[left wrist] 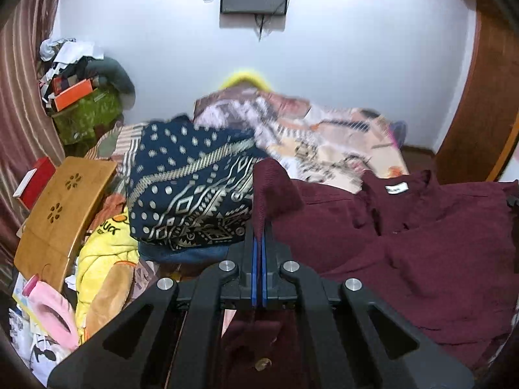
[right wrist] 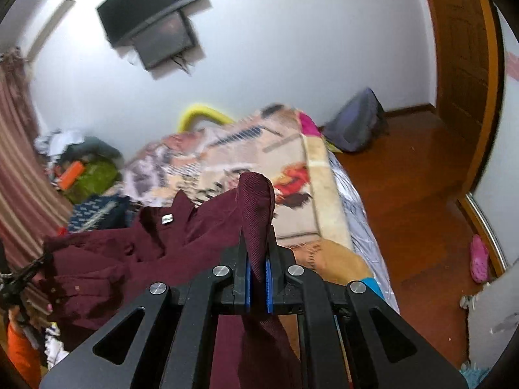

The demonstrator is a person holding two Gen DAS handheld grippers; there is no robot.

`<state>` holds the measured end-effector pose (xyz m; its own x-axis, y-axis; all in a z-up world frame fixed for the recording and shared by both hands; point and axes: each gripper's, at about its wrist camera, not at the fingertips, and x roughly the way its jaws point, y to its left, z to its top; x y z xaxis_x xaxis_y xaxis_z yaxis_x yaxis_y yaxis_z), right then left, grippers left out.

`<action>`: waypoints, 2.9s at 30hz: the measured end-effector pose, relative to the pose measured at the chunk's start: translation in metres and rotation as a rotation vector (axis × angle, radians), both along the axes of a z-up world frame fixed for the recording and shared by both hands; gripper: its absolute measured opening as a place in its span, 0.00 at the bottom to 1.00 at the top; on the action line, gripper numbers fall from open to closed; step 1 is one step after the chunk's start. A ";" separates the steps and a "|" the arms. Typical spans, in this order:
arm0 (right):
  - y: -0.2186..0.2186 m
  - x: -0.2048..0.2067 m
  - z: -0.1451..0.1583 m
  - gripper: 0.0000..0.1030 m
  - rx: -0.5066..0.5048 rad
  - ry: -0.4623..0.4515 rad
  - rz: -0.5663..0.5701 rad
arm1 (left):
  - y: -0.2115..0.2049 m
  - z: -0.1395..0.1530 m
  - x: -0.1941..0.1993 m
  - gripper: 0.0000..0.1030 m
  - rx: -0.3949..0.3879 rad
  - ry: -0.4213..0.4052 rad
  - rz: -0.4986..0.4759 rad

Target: Fold large clothes

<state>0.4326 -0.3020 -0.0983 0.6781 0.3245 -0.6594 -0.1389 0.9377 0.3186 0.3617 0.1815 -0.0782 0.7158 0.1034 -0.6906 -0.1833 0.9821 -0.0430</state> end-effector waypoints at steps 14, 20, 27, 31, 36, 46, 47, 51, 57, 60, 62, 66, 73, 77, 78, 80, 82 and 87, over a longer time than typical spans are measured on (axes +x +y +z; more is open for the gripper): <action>-0.024 0.018 -0.071 0.08 -0.170 0.177 -0.048 | 0.025 -0.086 0.021 0.04 0.053 0.188 0.039; -0.024 -0.011 -0.061 0.17 -0.266 0.183 -0.042 | 0.018 -0.076 -0.002 0.10 0.067 0.180 0.023; -0.023 -0.072 -0.016 0.57 -0.310 0.050 -0.023 | 0.014 -0.044 -0.049 0.56 0.077 0.098 0.043; -0.021 -0.109 0.008 0.70 -0.285 -0.031 -0.025 | 0.011 -0.031 -0.073 0.69 0.070 0.091 0.034; -0.019 -0.138 0.017 0.71 -0.241 -0.036 -0.011 | 0.015 -0.023 -0.109 0.83 0.038 0.082 0.034; -0.015 -0.187 -0.014 0.71 -0.218 0.026 0.002 | 0.031 -0.072 -0.170 0.86 -0.049 0.171 0.065; -0.014 -0.193 -0.018 0.71 -0.222 0.041 0.001 | 0.032 -0.082 -0.175 0.86 -0.055 0.194 0.070; -0.010 -0.203 -0.042 0.71 -0.232 0.105 -0.003 | 0.032 -0.110 -0.190 0.86 -0.121 0.250 0.066; -0.013 -0.217 -0.079 0.71 -0.108 0.226 -0.037 | 0.026 -0.143 -0.198 0.86 -0.261 0.332 0.060; -0.015 -0.227 -0.090 0.71 -0.023 0.261 -0.037 | 0.026 -0.157 -0.203 0.86 -0.377 0.356 0.072; -0.015 -0.232 -0.096 0.71 0.004 0.275 -0.039 | 0.024 -0.163 -0.205 0.86 -0.422 0.367 0.069; -0.012 -0.229 -0.107 0.71 0.054 0.318 -0.018 | 0.013 -0.177 -0.205 0.86 -0.503 0.383 0.038; 0.006 -0.216 -0.127 0.49 0.118 0.363 0.057 | -0.001 -0.186 -0.197 0.84 -0.560 0.363 0.042; 0.008 -0.216 -0.118 0.25 0.100 0.324 0.059 | -0.003 -0.178 -0.200 0.53 -0.560 0.327 0.007; 0.006 -0.218 -0.114 0.18 0.103 0.310 0.060 | -0.004 -0.173 -0.200 0.44 -0.569 0.325 -0.018; 0.005 -0.220 -0.103 0.12 0.114 0.275 0.070 | -0.006 -0.164 -0.203 0.30 -0.544 0.311 -0.035; 0.004 -0.224 -0.091 0.11 0.141 0.235 0.082 | -0.009 -0.148 -0.204 0.17 -0.524 0.280 -0.070; -0.001 -0.226 -0.056 0.09 0.212 0.136 0.097 | -0.007 -0.099 -0.212 0.11 -0.525 0.151 -0.101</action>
